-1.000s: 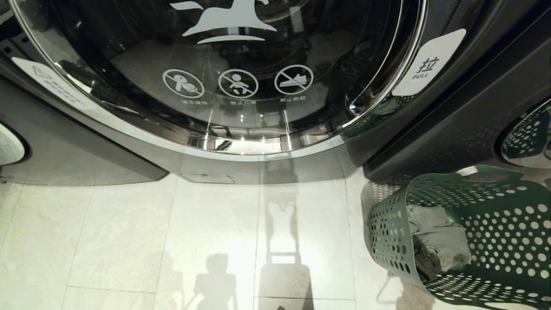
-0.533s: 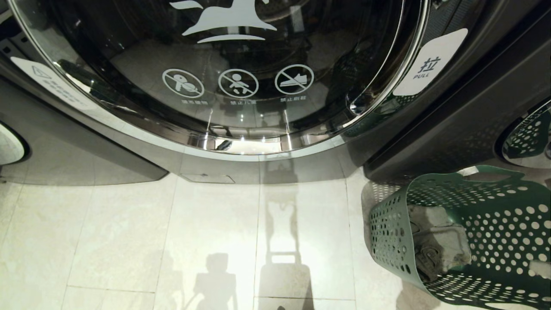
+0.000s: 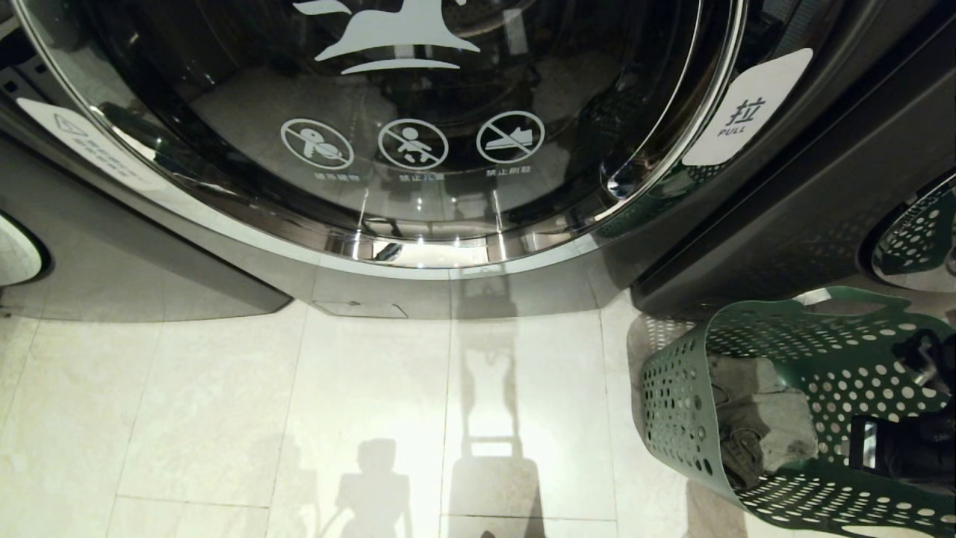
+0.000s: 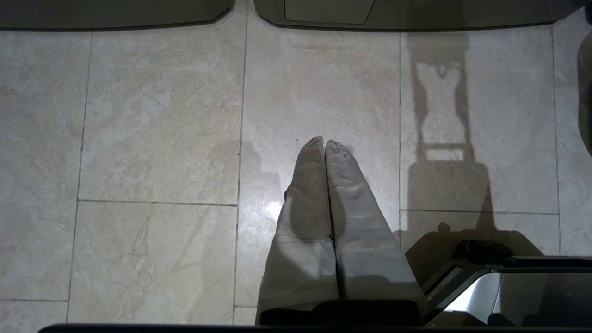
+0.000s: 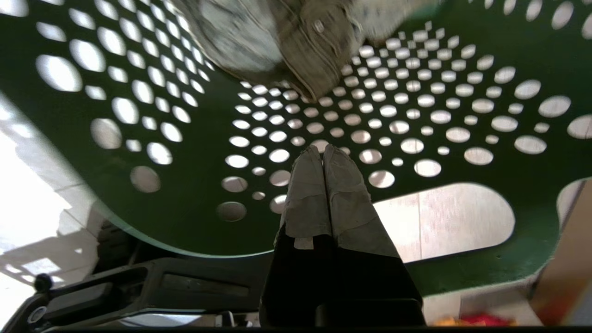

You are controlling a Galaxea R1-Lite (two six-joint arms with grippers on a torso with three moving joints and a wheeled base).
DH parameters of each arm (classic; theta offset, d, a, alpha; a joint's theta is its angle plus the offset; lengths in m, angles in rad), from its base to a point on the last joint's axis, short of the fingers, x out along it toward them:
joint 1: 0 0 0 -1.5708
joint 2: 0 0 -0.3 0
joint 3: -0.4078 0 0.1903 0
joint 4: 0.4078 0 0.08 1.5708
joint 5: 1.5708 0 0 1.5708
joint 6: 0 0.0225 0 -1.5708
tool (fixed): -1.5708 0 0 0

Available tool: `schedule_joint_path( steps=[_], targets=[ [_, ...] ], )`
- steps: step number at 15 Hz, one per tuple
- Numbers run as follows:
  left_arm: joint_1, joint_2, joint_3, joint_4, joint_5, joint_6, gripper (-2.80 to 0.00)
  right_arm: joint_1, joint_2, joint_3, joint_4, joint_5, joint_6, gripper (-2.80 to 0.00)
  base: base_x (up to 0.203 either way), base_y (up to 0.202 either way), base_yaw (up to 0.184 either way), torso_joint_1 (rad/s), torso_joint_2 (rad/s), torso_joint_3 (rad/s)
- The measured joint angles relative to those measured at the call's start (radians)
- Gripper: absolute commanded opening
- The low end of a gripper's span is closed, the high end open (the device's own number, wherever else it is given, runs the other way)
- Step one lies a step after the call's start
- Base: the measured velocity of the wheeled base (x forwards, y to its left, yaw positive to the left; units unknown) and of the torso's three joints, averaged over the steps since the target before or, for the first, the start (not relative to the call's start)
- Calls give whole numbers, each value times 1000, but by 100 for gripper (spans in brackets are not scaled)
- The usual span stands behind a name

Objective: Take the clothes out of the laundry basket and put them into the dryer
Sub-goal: Take the clothes out of the basket

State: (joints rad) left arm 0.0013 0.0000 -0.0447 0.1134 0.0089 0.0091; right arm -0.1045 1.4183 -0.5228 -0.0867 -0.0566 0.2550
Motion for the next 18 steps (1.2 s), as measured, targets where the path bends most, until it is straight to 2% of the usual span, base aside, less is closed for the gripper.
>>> schedule_joint_path(
  steps=[2,4,5,9,12,16,18],
  targets=[
    [0,0,0,0,0,0,-280,-17,82,-1,-40,1,2,-280,0,0,0,0,0,0],
    [0,0,0,0,0,0,-280,-36,189,10,-140,1,1,-280,0,0,0,0,0,0],
    [0,0,0,0,0,0,-280,-48,244,14,-196,0,-3,0,0,0,0,0,0,0],
    [0,0,0,0,0,0,-280,-85,467,-27,-480,1,-40,0,0,0,0,0,0,0],
    [0,0,0,0,0,0,-280,-91,583,-88,-533,12,-44,0,0,0,0,0,0,0],
    [0,0,0,0,0,0,-280,-113,762,-179,-602,91,-47,0,0,0,0,0,0,0],
    [0,0,0,0,0,0,-280,-128,857,-258,-609,104,-66,0,0,0,0,0,0,0]
  ],
)
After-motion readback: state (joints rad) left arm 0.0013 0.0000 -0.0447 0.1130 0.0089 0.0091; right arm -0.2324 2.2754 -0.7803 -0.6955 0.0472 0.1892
